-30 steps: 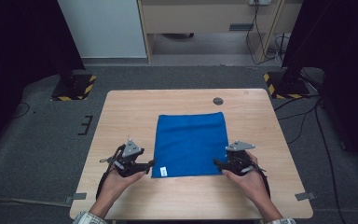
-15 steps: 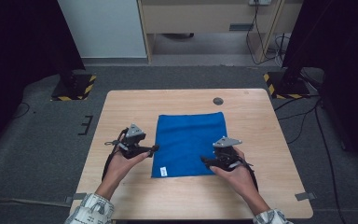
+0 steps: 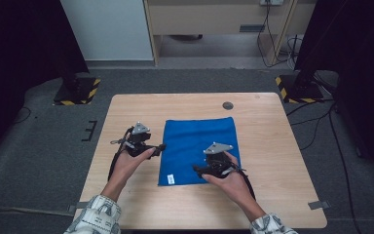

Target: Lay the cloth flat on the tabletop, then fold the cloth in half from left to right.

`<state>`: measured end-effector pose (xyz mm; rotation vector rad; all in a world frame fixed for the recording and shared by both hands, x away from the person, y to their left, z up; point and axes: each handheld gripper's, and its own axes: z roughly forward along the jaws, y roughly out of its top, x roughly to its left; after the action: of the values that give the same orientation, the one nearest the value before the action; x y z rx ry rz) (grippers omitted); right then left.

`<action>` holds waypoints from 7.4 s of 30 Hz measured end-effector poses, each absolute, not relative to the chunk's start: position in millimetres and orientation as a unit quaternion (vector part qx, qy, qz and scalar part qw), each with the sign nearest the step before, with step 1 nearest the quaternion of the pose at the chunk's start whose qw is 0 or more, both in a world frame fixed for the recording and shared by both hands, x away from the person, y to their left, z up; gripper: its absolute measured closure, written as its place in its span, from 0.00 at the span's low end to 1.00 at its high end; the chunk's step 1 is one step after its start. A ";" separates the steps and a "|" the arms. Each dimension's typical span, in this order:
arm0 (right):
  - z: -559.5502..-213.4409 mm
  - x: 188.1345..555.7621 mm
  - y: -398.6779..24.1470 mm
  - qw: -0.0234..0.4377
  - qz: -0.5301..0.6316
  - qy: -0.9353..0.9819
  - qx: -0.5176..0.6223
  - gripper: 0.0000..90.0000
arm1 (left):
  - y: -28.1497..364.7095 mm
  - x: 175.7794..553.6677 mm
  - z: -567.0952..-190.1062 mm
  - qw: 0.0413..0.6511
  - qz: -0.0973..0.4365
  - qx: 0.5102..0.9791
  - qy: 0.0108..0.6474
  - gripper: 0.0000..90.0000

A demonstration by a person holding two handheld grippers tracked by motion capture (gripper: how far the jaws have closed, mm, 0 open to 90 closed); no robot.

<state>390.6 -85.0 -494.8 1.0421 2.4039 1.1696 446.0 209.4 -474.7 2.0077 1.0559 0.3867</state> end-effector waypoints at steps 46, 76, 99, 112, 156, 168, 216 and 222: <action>-520.9 354.9 31.0 0.099 0.409 0.870 0.257 0.79 | 226.3 440.1 -450.4 0.407 0.193 0.783 0.429 0.15; -529.8 352.4 35.6 0.112 0.399 0.865 0.284 0.98 | 223.9 452.2 -459.8 0.419 0.171 0.783 0.426 0.16; -523.3 324.2 59.8 0.070 0.439 0.849 0.286 0.98 | 223.6 521.0 -498.6 0.374 0.163 0.807 0.427 0.39; -523.4 324.4 62.0 0.069 0.435 0.852 0.283 0.98 | 224.3 539.7 -525.0 0.348 0.173 0.813 0.434 0.50; -486.0 314.5 51.8 0.099 0.461 0.836 0.282 0.98 | 209.6 527.7 -470.1 0.399 0.168 0.796 0.422 0.99; -472.6 307.5 60.6 0.107 0.469 0.832 0.276 0.98 | 221.3 526.6 -456.5 0.400 0.167 0.792 0.430 0.99; -443.3 304.0 31.9 0.105 0.504 0.807 0.289 0.98 | 197.0 532.0 -425.9 0.396 0.167 0.795 0.427 0.99; -449.3 304.2 10.1 0.106 0.501 0.804 0.304 0.98 | 172.6 535.4 -429.2 0.388 0.166 0.806 0.416 0.99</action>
<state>304.2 10.1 -449.3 0.8965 2.3669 1.4743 535.4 172.6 -429.2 2.0495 1.0586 0.4229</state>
